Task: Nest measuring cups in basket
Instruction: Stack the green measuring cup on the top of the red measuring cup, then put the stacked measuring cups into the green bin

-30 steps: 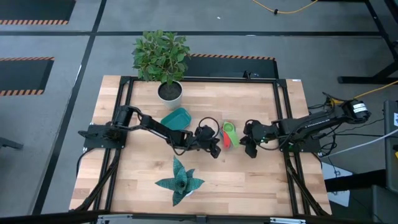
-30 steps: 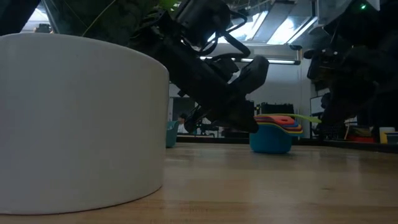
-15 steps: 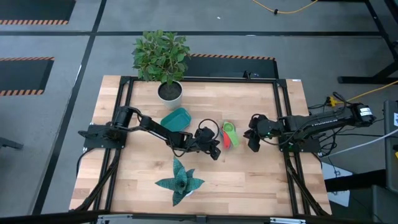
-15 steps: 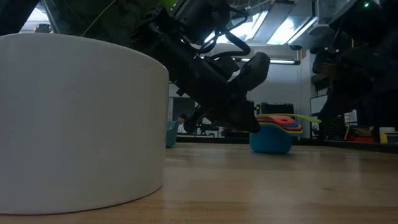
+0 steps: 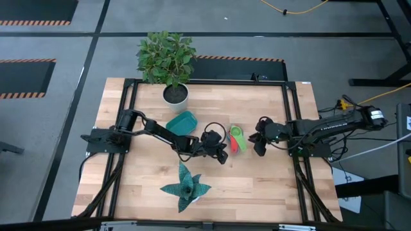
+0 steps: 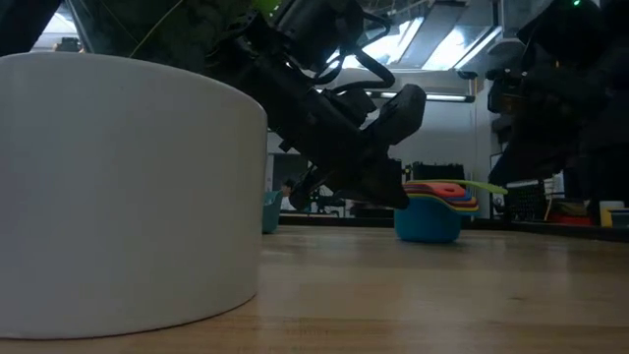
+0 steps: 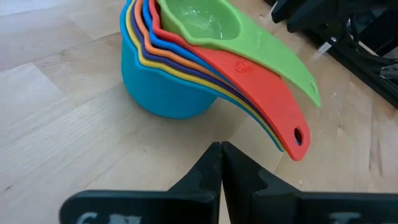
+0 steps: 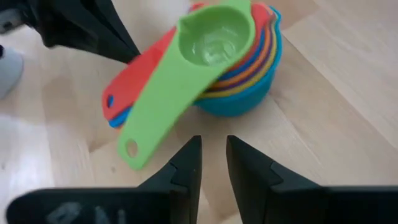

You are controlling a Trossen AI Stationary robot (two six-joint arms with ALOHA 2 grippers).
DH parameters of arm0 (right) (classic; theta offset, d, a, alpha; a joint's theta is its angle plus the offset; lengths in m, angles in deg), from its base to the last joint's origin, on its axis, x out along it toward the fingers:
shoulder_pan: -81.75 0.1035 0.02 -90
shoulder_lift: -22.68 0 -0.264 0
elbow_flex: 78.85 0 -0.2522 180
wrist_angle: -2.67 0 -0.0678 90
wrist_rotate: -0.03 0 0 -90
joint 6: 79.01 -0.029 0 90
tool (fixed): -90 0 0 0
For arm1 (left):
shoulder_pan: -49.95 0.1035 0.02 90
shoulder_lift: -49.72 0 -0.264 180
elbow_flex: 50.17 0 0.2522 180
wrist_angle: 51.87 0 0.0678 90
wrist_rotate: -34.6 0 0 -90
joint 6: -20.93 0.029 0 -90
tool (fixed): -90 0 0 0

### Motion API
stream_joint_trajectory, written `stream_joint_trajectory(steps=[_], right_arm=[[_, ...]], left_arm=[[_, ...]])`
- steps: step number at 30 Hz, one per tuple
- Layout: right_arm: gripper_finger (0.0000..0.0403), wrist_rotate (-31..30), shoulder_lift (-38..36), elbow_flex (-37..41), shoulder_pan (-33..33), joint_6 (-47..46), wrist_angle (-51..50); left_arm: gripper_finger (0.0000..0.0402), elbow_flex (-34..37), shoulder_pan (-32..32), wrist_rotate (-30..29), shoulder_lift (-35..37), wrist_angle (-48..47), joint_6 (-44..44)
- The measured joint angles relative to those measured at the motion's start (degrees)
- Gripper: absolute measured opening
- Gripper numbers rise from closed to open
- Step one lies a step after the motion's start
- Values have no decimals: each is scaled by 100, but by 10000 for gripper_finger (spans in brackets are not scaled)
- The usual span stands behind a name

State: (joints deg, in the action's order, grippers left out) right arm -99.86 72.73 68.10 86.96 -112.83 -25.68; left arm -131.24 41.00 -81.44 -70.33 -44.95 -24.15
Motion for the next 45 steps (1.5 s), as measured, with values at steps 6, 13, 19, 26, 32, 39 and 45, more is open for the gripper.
stream_joint_trajectory(steps=[6,13,19,26,32,39,45], right_arm=[[80,-2,390,0,0,104,296],[80,7,921,0,0,104,648],[80,272,1218,0,2,106,1197],[80,551,1482,0,2,85,1988],[80,568,1667,0,31,107,2165],[80,857,1399,0,31,562,1947],[80,858,641,0,-22,796,1535]], left_arm=[[6,2,31,-29,0,42,0],[1,2,31,-27,0,52,0],[6,2,36,-27,0,106,0],[2,2,46,-27,2,264,17],[7,2,46,-27,4,258,17],[4,2,31,-26,4,254,17],[21,2,31,16,4,254,37]])
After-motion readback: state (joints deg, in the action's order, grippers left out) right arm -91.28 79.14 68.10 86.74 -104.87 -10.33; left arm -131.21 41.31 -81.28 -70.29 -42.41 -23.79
